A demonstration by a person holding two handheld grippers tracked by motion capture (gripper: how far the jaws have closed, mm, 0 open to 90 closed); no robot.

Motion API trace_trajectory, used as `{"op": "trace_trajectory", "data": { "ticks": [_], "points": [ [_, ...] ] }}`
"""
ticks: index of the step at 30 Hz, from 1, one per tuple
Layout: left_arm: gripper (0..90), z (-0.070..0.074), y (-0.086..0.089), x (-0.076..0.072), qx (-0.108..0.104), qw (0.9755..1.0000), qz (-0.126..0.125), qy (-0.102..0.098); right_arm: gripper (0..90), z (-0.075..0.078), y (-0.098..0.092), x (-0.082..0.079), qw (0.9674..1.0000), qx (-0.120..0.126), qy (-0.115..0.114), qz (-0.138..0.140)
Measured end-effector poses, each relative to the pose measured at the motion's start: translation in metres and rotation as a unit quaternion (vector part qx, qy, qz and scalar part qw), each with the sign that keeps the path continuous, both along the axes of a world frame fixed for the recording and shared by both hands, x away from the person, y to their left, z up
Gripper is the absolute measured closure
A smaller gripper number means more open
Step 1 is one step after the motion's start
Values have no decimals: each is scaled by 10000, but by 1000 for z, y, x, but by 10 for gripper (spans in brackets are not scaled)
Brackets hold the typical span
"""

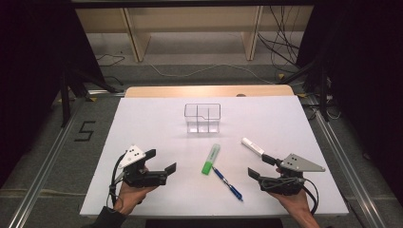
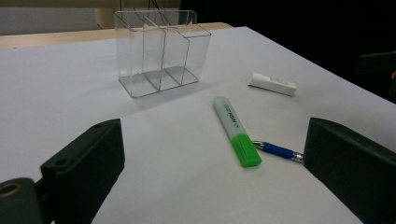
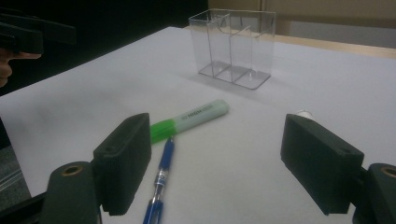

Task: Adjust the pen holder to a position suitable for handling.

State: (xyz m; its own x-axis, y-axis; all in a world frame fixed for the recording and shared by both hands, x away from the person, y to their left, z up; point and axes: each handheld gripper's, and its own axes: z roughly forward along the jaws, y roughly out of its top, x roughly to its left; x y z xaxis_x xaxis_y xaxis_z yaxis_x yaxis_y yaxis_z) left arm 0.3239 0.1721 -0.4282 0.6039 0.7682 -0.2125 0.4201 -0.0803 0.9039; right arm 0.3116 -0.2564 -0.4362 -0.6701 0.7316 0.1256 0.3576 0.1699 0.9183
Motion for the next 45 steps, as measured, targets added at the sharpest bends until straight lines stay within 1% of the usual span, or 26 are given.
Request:
{"op": "trace_trajectory", "data": {
  "ticks": [6, 8, 9, 11, 16, 19, 20, 21, 22, 24, 27, 28, 29, 30, 33, 36, 38, 39, 40, 42, 43, 45],
  "points": [
    [49, 0, 0, 1, -5, 10000, 11, 5, 255, 0, 0, 0, 10000, -2, -25, 2],
    [48, 0, 2, 3, -81, 9999, 53, 72, 255, 0, 0, 0, 10000, 16, 3, -26],
    [49, 0, 2, 4, -161, 9998, 92, 116, 255, 0, 0, 0, 10000, 16, -4, -17],
    [49, 0, 3, 5, -167, 9997, 125, 118, 256, 1, 0, 0, 10000, 26, -15, -15],
    [54, 3, 4, 10, -144, 9996, 223, 65, 256, 1, -1, 0, 10000, 27, 12, -51],
    [63, 4, 5, 14, -83, 9995, 274, 109, 257, 1, -1, 1, 10000, 45, -7, -74],
    [68, 6, 5, 18, -48, 9993, 342, 141, 257, 1, -1, 1, 10000, 56, -2, -76],
    [76, 6, 5, 18, -48, 9993, 342, 141, 257, 1, -1, 1, 10000, 56, -7, -70],
    [79, 8, 5, 22, -98, 9991, 372, 187, 257, 1, -1, 1, 10000, 57, -11, -71],
    [83, 9, 5, 25, -76, 9990, 406, 184, 257, 1, -1, 1, 10000, 49, -22, -66],
    [150, 10, 6, 36, -78, 9980, 583, 227, 258, 1, -1, 0, 10000, 35, -18, -63],
    [157, 10, 6, 39, -77, 9979, 600, 226, 258, 1, -1, 1, 10000, 32, -19, -59],
    [170, 10, 6, 39, -77, 9979, 600, 226, 258, 1, 0, 1, 10000, 36, -13, -64],
    [187, 10, 5, 44, -7, 9978, 621, 211, 259, 1, -1, 1, 10000, 32, -18, -60],
    [234, 9, 2, 53, 16, 9974, 680, 237, 260, 1, 0, 1, 10000, 30, -9, -62],
    [289, 7, 1, 63, 83, 9965, 785, 279, 261, 1, 0, 1, 10000, 46, 13, -67],
    [336, 5, 1, 69, 69, 9958, 872, 282, 262, 0, 0, 1, 10000, 35, 13, -69],
    [357, 5, 1, 69, 69, 9958, 872, 282, 262, 0, 0, 1, 10000, 38, 21, -66],
    [387, 4, 2, 75, 112, 9951, 936, 312, 262, 0, 1, 1, 10000, 31, 30, -66],
    [441, 3, 2, 82, 90, 9943, 1009, 332, 263, 0, 1, 1, 10000, 24, 46, -65],
    [477, 2, 1, 85, 137, 9939, 1032, 359, 264, 0, 1, 1, 10000, 17, 32, -60],
    [546, 1, -1, 93, 155, 9928, 1112, 416, 264, -1, 1, 2, 10000, 2, 28, -57]
  ]
}}
